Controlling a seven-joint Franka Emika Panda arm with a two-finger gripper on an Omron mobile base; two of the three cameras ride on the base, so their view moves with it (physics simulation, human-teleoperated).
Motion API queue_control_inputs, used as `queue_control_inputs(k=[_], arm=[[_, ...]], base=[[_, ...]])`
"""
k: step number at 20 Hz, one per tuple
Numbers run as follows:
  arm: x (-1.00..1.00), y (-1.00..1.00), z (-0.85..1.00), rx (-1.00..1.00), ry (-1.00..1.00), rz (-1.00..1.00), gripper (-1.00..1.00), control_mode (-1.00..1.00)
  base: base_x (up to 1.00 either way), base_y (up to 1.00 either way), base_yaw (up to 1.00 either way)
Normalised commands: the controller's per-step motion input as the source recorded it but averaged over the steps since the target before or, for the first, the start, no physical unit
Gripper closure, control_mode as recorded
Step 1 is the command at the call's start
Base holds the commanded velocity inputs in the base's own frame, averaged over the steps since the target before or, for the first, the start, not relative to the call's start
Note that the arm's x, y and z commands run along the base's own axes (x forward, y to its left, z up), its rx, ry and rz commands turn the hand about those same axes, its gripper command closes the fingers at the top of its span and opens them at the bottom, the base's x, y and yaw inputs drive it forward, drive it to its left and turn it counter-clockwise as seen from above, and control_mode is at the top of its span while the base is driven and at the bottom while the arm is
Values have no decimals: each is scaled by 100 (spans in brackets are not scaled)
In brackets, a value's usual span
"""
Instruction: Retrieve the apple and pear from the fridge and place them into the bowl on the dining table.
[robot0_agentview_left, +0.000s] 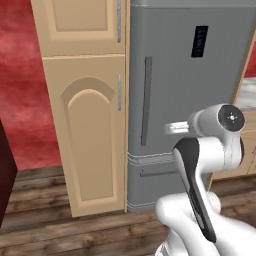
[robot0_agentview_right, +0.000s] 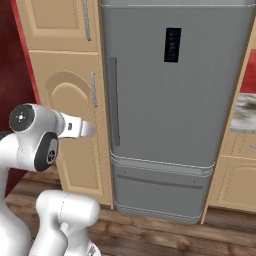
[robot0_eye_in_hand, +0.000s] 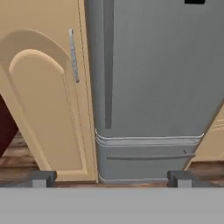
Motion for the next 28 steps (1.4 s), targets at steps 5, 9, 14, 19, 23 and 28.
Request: queue_control_inputs(k=[5, 9, 14, 19, 23, 28], arm=[[78, 0, 9, 0, -10, 0, -100, -100], [76, 0, 6, 0, 0, 0, -100, -100], [67, 0, 1, 3, 7, 3, -100, -100], [68, -9, 1, 8, 16, 6, -100, -100], [86, -3, 0, 1, 11, 6, -100, -100], [86, 0, 0, 0, 2, 1, -100, -100]], base=[[0, 0, 0], [0, 0, 0], [0, 0, 0], [0, 0, 0], [0, 0, 0], [0, 0, 0]])
